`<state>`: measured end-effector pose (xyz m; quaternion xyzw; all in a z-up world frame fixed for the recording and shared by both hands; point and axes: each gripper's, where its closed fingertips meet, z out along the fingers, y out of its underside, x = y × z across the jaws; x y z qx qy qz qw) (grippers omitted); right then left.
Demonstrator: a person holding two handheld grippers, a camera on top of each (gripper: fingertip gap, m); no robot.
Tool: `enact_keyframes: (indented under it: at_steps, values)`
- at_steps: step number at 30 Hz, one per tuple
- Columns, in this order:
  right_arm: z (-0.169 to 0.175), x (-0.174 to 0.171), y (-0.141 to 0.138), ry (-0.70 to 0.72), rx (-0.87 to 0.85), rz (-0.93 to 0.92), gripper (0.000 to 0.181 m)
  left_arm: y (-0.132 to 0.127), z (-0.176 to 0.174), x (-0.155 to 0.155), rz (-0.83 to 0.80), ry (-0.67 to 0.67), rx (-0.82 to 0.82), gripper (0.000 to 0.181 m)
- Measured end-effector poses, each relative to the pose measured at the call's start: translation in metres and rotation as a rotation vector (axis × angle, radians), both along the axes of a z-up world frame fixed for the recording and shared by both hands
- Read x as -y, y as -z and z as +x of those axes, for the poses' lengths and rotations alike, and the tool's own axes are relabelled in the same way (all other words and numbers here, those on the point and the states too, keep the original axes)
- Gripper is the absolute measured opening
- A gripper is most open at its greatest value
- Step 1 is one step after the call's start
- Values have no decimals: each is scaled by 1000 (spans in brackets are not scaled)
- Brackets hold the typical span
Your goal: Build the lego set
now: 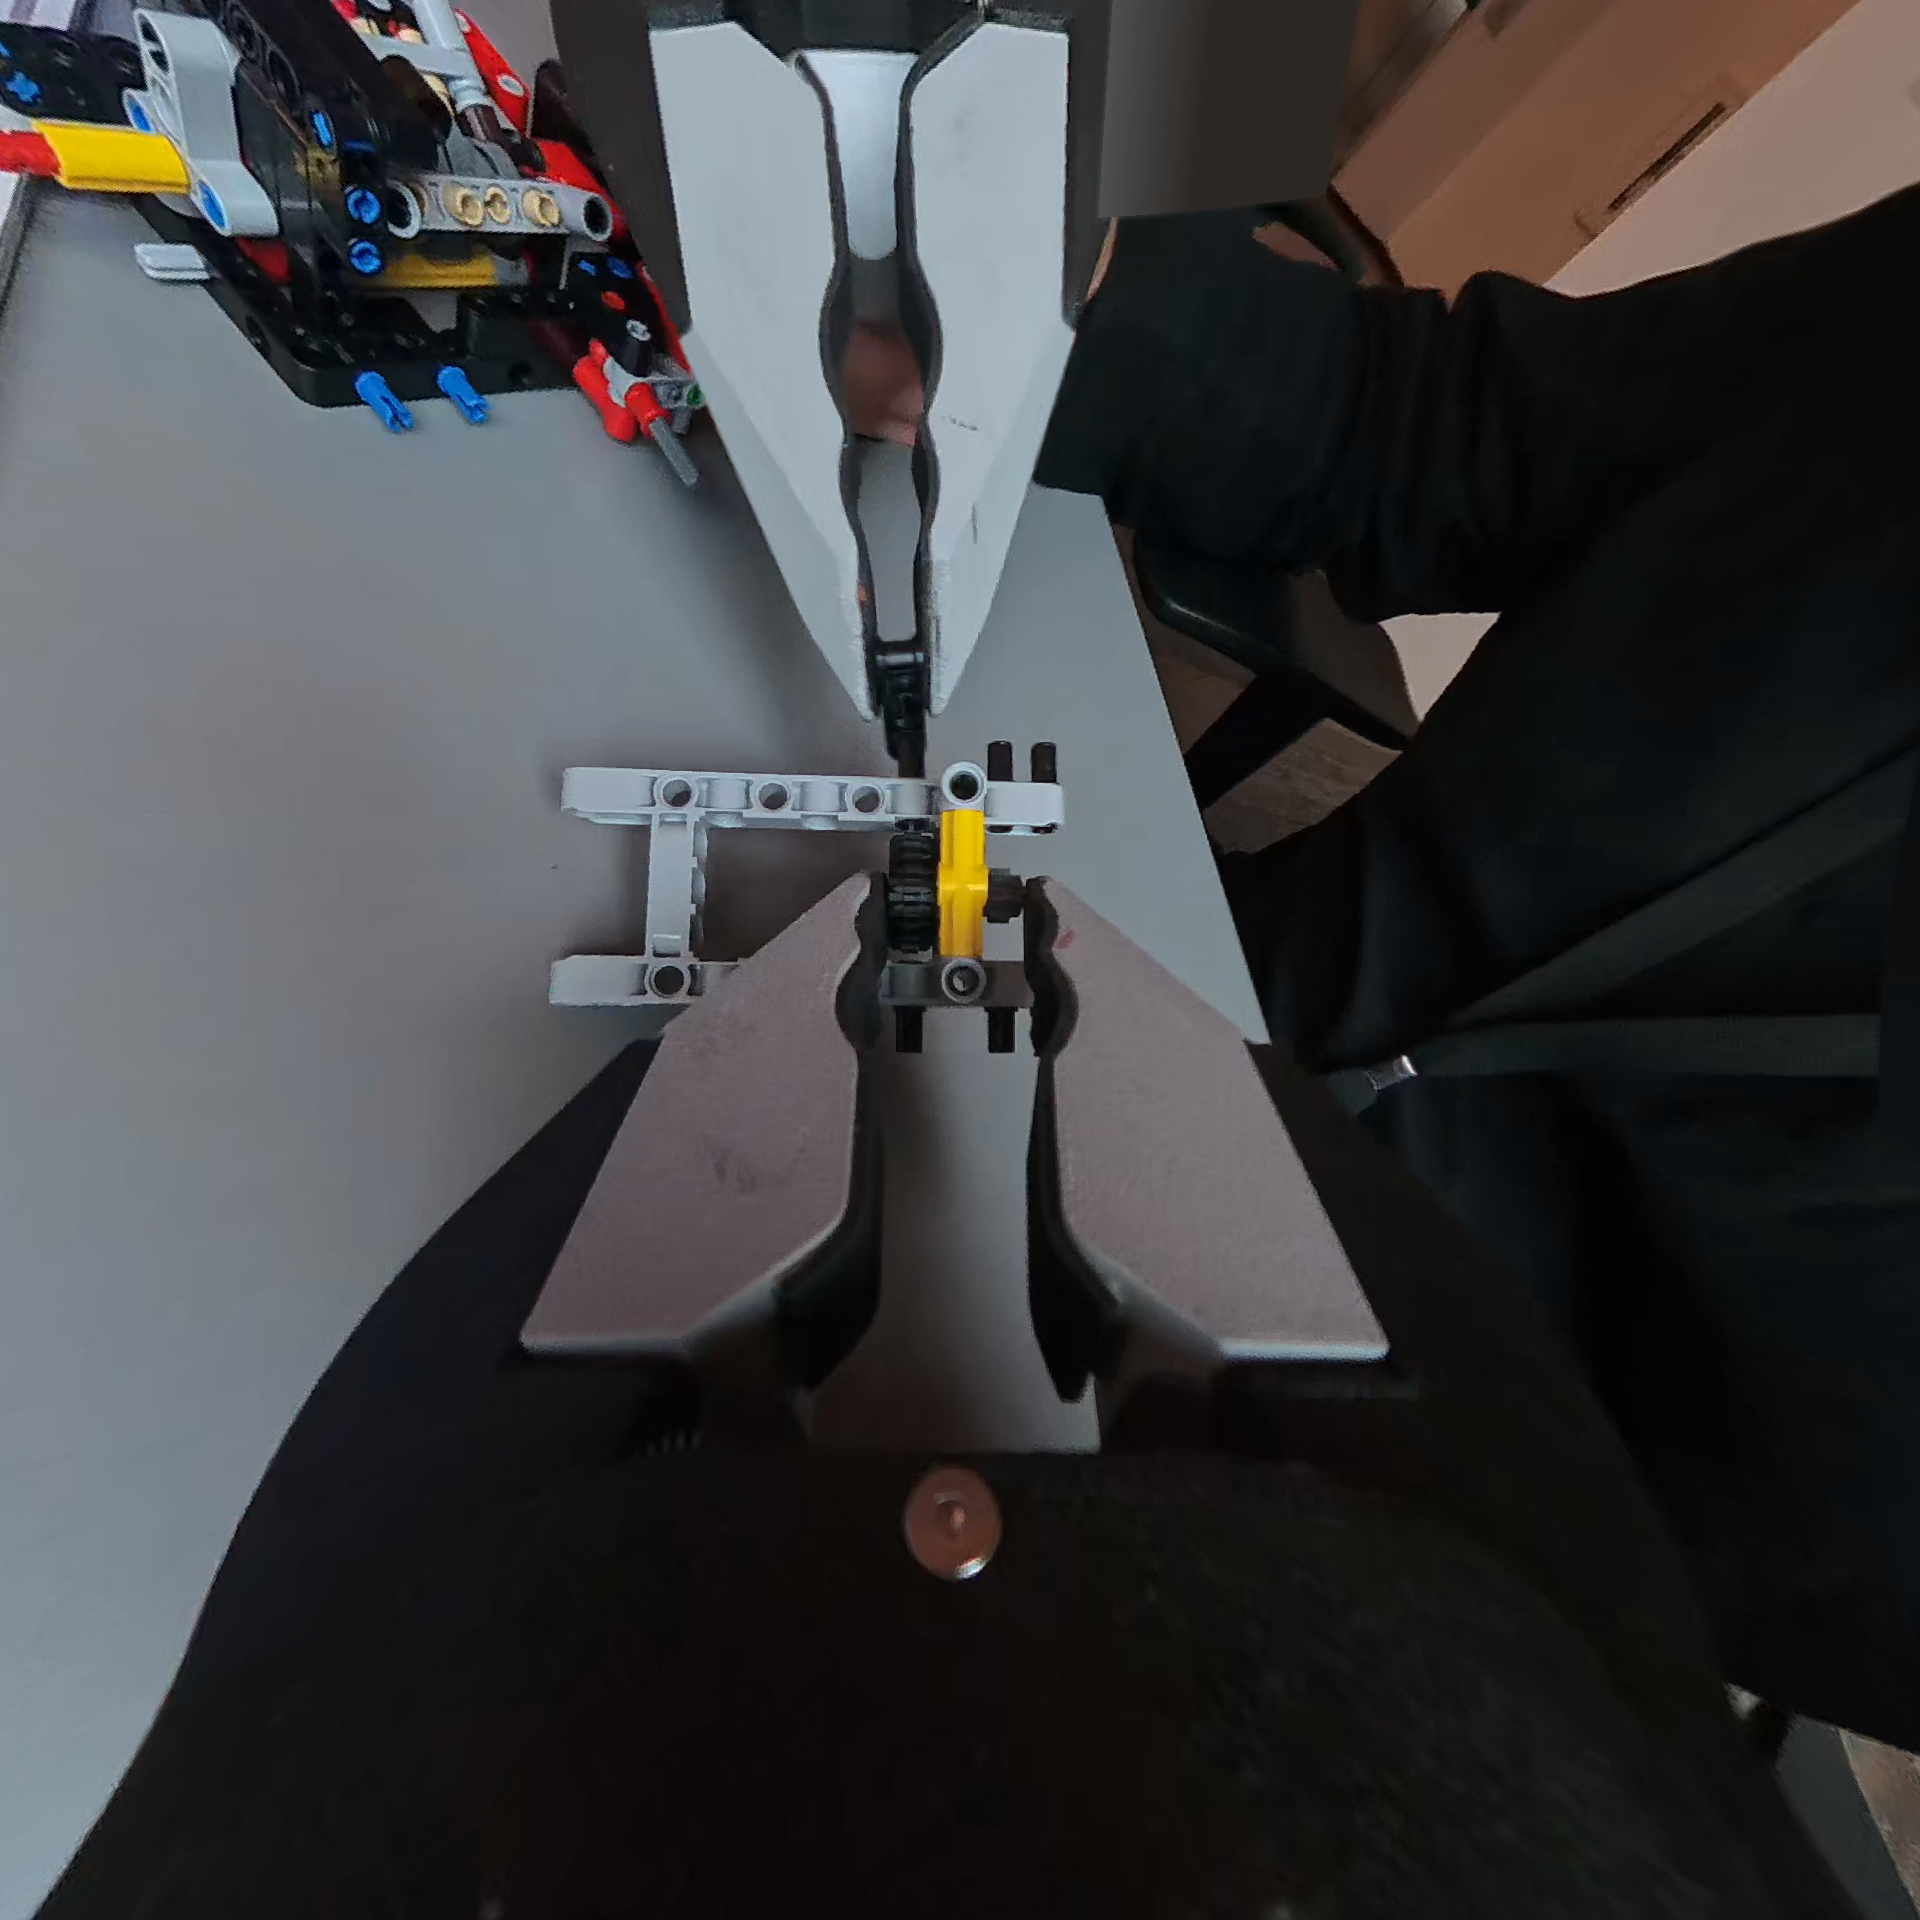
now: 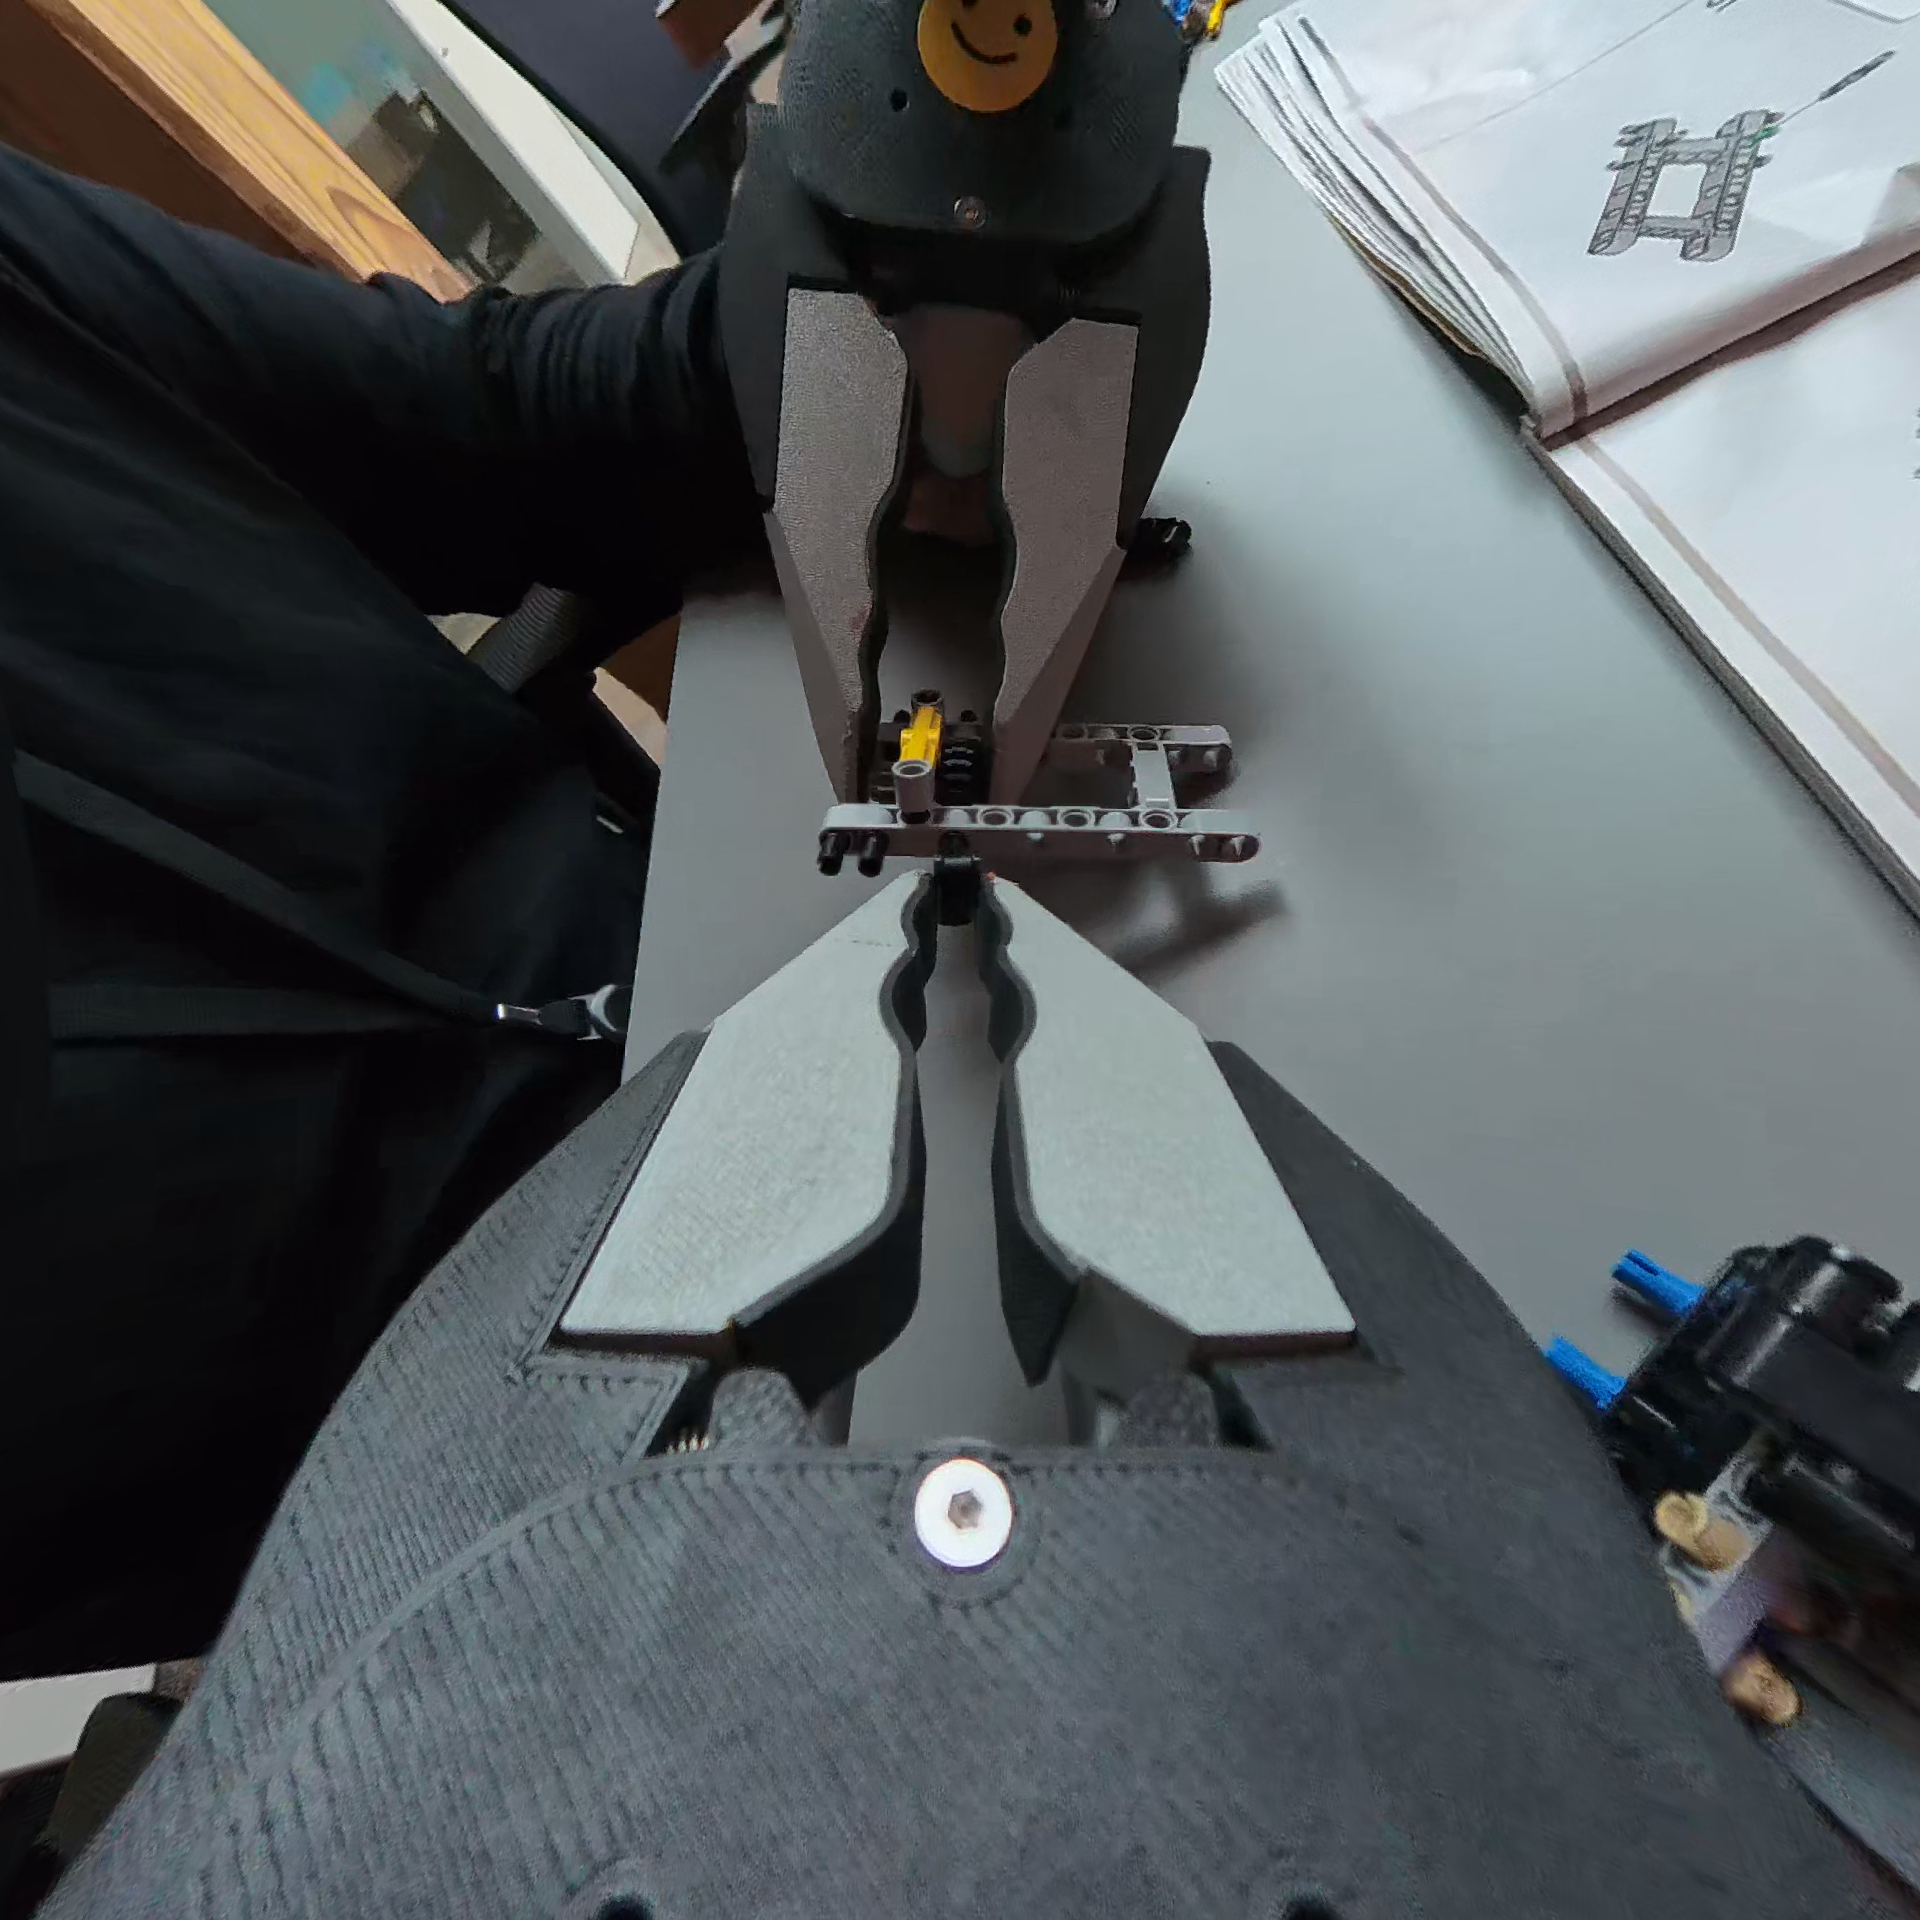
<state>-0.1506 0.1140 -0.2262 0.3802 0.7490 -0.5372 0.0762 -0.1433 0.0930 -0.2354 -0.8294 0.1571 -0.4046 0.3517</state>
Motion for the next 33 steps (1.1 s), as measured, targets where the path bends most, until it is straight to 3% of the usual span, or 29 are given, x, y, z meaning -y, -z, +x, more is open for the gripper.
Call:
enact_keyframes:
  at_steps: [13,19,33]
  values:
    - [0,6,6,7,-89,50,4,20,-6,9,-14,42,-269,23]
    - [2,12,18,-20,-105,158,4,29,-5,10,-16,47,-391,24]
    - [3,9,26,-25,-116,230,4,28,-2,11,-19,42,-401,26]
